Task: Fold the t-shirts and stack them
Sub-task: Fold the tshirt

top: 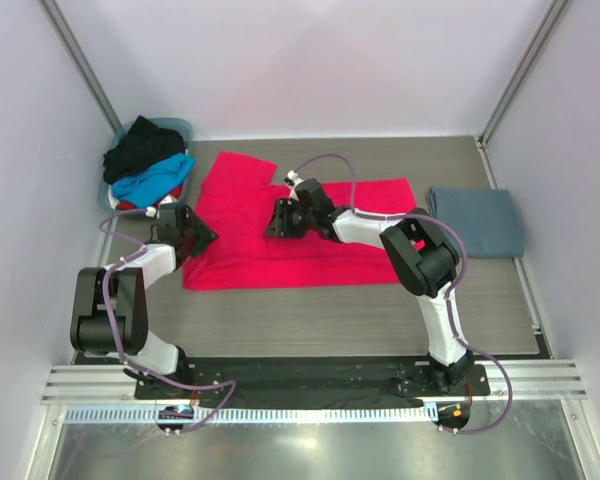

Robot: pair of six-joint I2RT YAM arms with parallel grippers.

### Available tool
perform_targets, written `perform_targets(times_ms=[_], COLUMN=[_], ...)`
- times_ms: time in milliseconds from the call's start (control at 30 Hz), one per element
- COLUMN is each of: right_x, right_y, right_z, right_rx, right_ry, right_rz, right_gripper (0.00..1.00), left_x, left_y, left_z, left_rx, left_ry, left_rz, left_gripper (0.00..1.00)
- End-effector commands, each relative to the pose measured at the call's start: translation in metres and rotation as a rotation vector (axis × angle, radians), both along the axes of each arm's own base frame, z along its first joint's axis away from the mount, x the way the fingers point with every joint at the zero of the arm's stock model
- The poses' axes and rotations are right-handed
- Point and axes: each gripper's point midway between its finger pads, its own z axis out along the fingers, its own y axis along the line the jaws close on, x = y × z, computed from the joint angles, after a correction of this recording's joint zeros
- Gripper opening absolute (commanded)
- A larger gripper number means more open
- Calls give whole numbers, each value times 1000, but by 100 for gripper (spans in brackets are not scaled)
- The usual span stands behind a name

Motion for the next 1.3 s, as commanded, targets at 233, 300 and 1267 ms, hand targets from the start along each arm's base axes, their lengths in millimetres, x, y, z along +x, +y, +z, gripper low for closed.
perform_targets(times_ms=[233,300,1267], right_x=[-5,-6,4], right_y=[18,22,37], right_z=[12,12,19], right_rx=[10,16,45], right_ry=[-3,-3,-31], right_rz=[33,46,62], right_gripper=[46,45,4], left_x=[12,11,13], left_y=[3,3,7], left_z=[24,25,22], left_rx=[2,3,29], left_ry=[-83,-86,-85], left_rz=[9,11,15], left_gripper=[43,43,36])
